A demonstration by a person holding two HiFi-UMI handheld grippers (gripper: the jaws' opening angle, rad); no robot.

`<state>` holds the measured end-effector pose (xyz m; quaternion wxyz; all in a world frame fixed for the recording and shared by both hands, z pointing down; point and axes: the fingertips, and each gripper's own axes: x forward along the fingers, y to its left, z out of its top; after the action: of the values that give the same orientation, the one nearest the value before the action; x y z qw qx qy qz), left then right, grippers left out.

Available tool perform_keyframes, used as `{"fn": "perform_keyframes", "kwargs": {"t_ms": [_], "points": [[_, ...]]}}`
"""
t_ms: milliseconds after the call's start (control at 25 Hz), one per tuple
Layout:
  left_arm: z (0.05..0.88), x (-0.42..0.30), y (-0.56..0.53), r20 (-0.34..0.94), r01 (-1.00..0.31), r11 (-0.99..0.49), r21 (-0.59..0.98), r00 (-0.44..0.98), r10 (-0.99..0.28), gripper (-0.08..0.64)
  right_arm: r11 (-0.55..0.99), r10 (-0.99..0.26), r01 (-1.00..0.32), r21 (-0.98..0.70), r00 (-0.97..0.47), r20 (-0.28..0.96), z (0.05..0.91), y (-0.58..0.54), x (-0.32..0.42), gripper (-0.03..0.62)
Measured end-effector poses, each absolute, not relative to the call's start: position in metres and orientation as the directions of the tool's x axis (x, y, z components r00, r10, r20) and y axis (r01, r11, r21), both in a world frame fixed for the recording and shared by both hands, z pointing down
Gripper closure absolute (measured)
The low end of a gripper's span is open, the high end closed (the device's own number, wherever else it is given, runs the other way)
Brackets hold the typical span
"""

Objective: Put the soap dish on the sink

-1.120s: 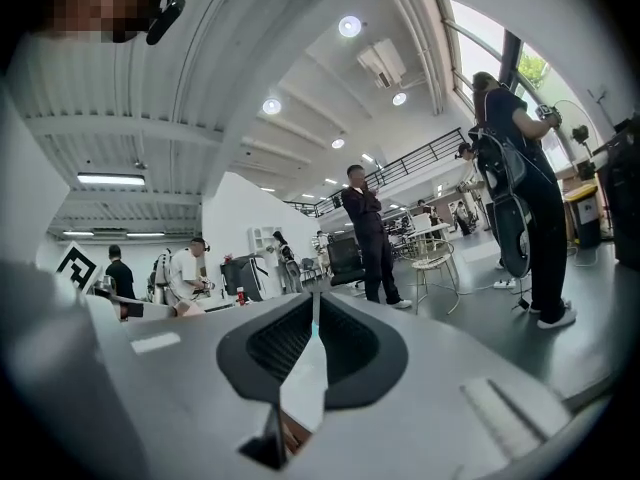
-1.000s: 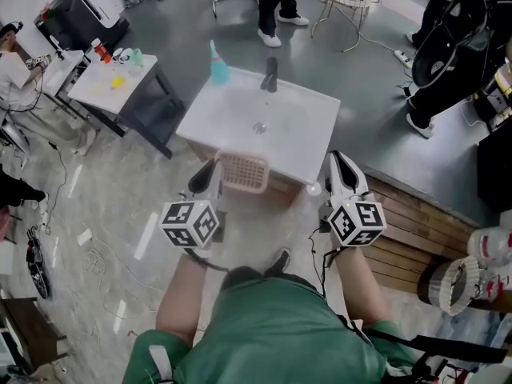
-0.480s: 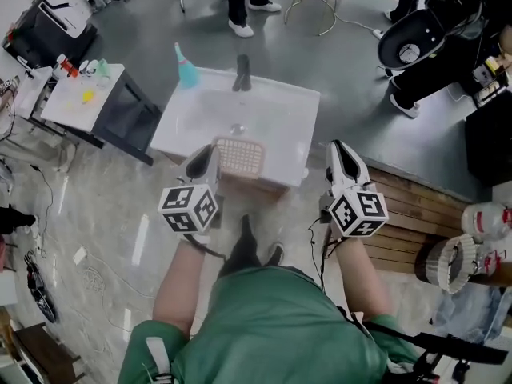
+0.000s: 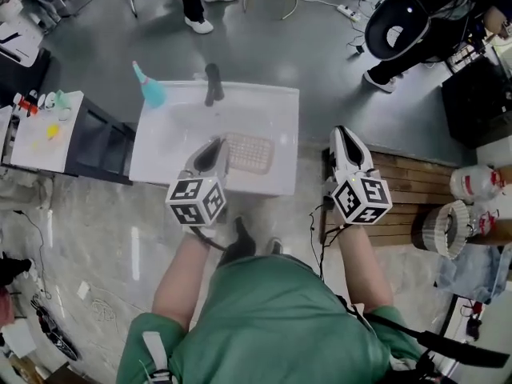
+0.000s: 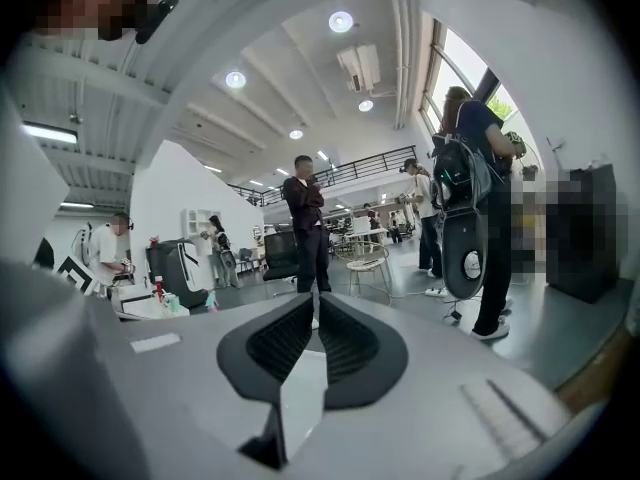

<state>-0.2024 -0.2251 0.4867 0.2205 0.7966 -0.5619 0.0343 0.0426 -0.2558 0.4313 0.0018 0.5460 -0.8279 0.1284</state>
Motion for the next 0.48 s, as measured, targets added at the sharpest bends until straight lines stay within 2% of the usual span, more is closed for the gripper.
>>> {"fn": "perform_keyframes", "kwargs": {"t_ms": [240,480], "points": [[0.514,-0.185,-0.266,0.341,-0.871,-0.343,0.352,0.461,-0.820,0.517,0.285,-0.934,-0.940,-0.186,-0.316,0.166,0.436,-0.277,0.052,0.572],[0.543,-0.153,-0.291,0.404,-0.860,-0.350,0.372,0.489,-0.773,0.517,0.254,-0.943,-0.954,-0.159,-0.281,0.176,0.448,-0.292,0.078,0.572]]}}
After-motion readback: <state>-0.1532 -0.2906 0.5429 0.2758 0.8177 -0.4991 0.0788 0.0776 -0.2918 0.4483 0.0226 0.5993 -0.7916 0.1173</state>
